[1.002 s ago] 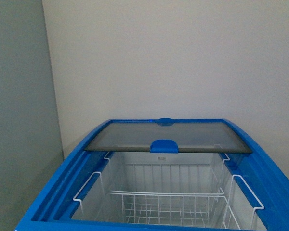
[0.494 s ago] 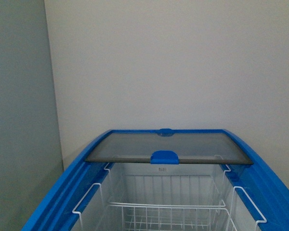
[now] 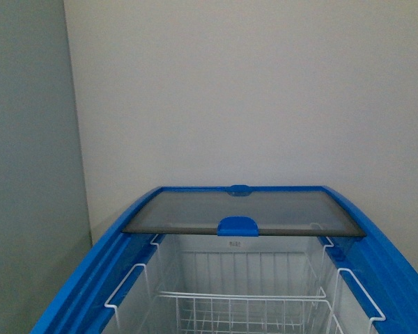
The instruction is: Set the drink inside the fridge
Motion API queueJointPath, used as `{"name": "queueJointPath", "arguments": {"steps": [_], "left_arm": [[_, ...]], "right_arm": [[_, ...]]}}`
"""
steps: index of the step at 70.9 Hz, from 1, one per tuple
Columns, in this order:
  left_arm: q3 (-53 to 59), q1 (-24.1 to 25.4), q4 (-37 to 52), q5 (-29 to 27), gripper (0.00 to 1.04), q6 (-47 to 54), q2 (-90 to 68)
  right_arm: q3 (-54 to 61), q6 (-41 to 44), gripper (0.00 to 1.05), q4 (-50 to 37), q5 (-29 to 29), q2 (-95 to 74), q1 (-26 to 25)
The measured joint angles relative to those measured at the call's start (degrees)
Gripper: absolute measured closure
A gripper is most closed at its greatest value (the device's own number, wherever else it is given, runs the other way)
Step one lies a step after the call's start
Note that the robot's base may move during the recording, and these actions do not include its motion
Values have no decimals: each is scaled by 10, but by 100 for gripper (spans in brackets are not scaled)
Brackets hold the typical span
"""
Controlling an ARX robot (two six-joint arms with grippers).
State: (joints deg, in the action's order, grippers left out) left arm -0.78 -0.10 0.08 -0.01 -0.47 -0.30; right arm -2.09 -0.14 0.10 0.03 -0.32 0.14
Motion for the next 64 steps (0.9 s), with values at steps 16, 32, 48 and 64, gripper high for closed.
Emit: {"name": "queueJointPath", "arguments": {"steps": [16,32,48,64], "left_arm": [[0,0,0,0,58,0,0],[0,0,0,0,19,0,0],[0,0,0,0,8,2,0],[0,0,0,0,8,2,0]], "right_arm": [[0,0,54,0,0,0,0],[0,0,17,0,0,0,0],[0,0,7,0,0,0,0],[0,0,7,0,0,0,0]]}}
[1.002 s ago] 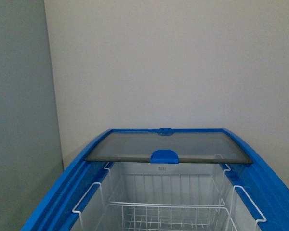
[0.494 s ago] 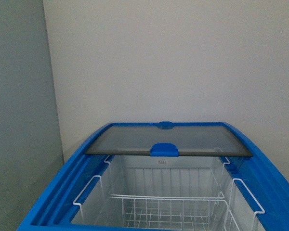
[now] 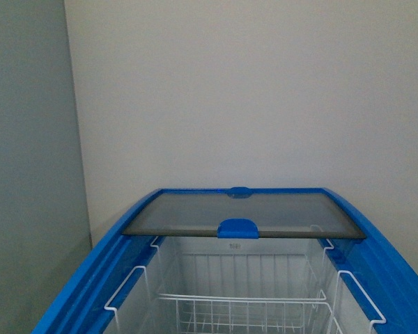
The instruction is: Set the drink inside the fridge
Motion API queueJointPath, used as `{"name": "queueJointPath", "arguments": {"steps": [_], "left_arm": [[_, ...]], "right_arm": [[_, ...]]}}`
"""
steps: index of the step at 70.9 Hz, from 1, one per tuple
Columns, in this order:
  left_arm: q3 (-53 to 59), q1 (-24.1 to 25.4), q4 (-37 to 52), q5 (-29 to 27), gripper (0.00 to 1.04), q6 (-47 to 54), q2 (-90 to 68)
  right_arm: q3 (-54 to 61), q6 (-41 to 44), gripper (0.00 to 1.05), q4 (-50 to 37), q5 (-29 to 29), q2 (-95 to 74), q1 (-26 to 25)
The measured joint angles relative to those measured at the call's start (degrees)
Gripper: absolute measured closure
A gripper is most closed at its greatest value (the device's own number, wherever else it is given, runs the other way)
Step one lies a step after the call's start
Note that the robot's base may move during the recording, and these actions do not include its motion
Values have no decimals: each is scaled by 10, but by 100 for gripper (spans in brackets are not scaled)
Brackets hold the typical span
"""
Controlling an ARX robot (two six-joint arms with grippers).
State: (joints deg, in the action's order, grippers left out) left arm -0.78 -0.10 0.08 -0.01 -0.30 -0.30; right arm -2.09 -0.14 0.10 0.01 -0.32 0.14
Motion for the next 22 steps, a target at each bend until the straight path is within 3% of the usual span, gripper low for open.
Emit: {"name": "queueJointPath", "arguments": {"steps": [22], "left_arm": [[0,0,0,0,8,0,0]], "right_arm": [[0,0,7,0,0,0,0]]}}
